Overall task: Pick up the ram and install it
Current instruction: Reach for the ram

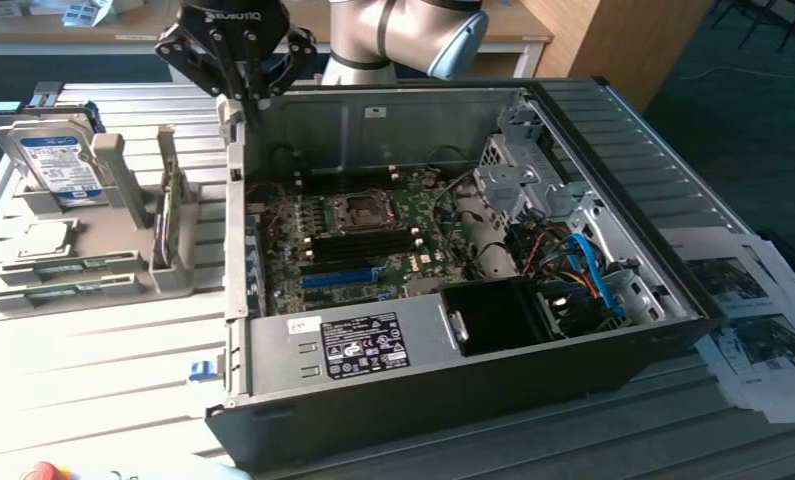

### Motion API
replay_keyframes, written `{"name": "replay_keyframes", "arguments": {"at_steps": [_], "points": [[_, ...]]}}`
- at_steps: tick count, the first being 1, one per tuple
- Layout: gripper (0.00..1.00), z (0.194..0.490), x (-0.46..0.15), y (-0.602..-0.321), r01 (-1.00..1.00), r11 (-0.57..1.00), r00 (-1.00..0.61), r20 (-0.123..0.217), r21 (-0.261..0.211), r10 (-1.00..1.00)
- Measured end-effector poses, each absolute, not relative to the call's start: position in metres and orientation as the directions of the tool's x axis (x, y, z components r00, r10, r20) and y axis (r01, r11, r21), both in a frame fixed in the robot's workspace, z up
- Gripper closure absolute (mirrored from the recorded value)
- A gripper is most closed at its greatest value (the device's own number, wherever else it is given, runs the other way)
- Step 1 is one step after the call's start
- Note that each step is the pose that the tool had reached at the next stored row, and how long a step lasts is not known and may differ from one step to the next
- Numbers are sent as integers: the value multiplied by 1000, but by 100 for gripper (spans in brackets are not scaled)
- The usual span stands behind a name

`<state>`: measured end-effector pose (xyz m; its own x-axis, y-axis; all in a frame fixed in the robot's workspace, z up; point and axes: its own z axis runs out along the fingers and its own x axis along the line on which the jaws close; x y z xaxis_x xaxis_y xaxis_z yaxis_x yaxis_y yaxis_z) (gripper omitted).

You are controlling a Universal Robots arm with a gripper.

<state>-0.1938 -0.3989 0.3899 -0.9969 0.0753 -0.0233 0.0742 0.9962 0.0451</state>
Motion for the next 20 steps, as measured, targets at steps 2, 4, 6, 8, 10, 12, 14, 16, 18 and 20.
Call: {"name": "replay_keyframes", "arguments": {"at_steps": [2,4,6,8,10,12,14,16,18,20], "points": [[90,390,-199,-399,74,996,-997,-23,45,75],[90,389,-204,-399,74,996,-997,-23,45,75],[90,389,-209,-399,74,996,-997,-23,45,75],[90,389,-214,-399,74,996,-997,-23,45,75],[90,389,-218,-399,74,996,-997,-23,45,75],[90,389,-223,-399,74,996,-997,-23,45,75],[90,388,-229,-399,74,996,-997,-23,45,75],[90,388,-235,-399,74,996,-997,-23,45,75],[90,388,-241,-399,74,996,-997,-23,45,75],[90,388,-247,-399,74,996,-997,-23,45,75]]}}
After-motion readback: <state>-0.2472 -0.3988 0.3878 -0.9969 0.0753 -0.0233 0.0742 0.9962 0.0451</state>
